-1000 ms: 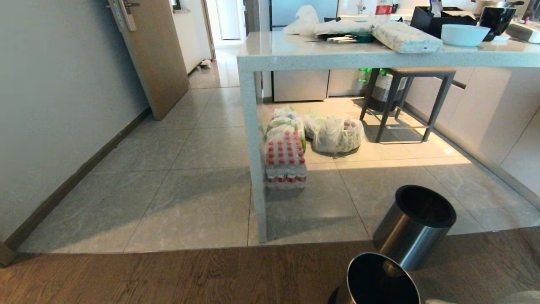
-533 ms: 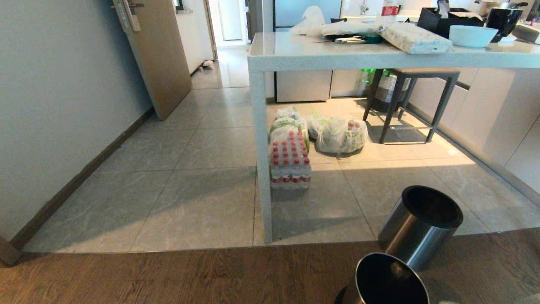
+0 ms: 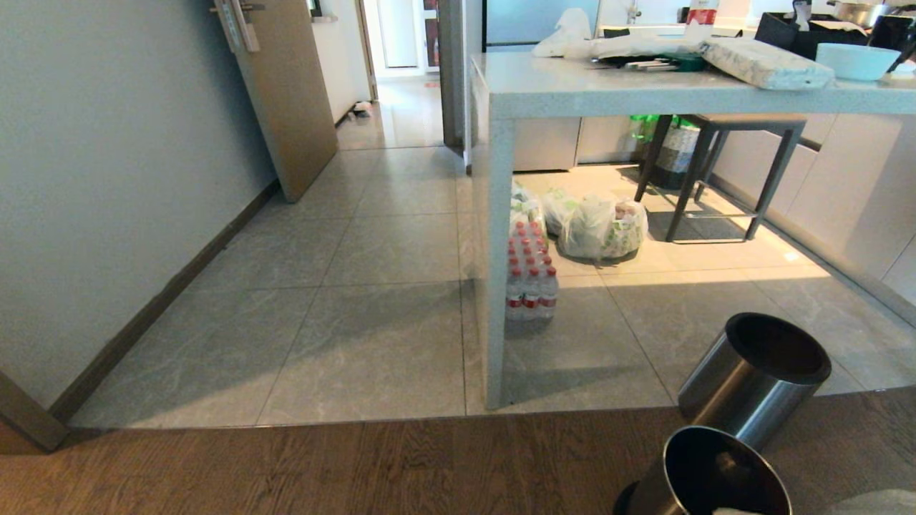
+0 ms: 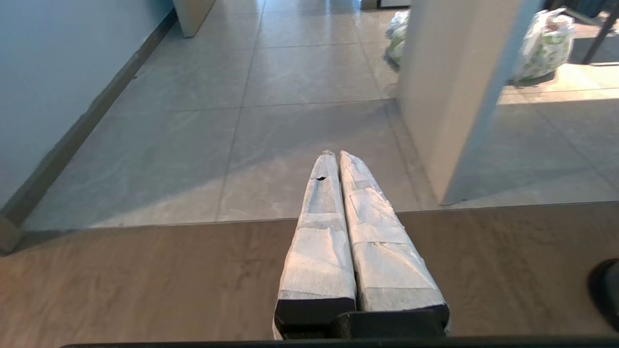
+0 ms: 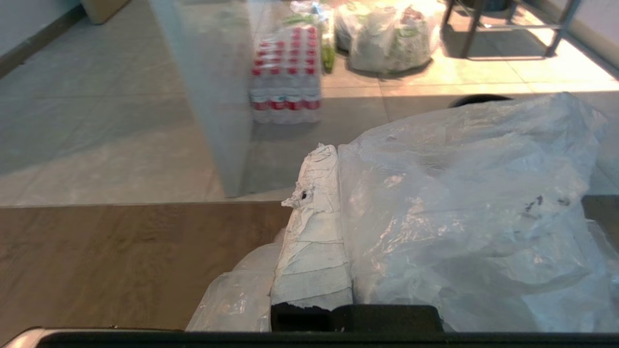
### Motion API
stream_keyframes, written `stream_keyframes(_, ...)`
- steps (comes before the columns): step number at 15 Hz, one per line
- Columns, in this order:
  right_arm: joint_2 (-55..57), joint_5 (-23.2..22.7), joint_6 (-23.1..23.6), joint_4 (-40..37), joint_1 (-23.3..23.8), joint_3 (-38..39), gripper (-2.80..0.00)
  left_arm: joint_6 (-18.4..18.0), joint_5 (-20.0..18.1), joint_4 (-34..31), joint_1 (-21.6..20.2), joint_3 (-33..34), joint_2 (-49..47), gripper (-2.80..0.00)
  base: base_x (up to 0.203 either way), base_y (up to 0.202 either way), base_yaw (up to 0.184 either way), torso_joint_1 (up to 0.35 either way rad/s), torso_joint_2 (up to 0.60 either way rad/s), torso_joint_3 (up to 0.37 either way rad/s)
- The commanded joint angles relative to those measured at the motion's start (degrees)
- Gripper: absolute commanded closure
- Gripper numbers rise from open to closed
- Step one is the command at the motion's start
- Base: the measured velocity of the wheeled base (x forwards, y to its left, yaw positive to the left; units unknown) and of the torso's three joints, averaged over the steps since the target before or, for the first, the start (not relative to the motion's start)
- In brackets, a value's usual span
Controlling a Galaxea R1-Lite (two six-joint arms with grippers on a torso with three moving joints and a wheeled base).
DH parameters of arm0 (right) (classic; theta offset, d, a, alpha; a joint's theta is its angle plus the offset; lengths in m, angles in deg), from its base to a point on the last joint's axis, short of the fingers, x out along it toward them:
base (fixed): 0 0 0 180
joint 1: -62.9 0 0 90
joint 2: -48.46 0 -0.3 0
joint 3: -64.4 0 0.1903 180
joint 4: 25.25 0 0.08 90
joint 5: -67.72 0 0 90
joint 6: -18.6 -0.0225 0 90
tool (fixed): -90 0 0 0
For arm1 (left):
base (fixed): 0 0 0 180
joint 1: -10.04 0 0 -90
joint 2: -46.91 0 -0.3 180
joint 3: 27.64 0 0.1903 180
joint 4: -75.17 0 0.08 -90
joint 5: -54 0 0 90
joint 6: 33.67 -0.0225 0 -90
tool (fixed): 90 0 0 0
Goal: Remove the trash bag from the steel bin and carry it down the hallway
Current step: Put the trash bag at the door
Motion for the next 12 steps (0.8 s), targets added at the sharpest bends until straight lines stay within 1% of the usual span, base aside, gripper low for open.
stream_keyframes(1,0.1,0.0,0.0,0.0,0.0,0.1,0.0,0.0,-0.1,0.0,0.0,0.1,0.0,0.0,0.0,0.192,0.003,0.005,0.0,0.003)
stream_keyframes(12,0.1,0.0,0.0,0.0,0.0,0.1,0.0,0.2,-0.1,0.0,0.0,0.1,0.0,0.0,0.0,0.191,0.001,0.002,0.0,0.002)
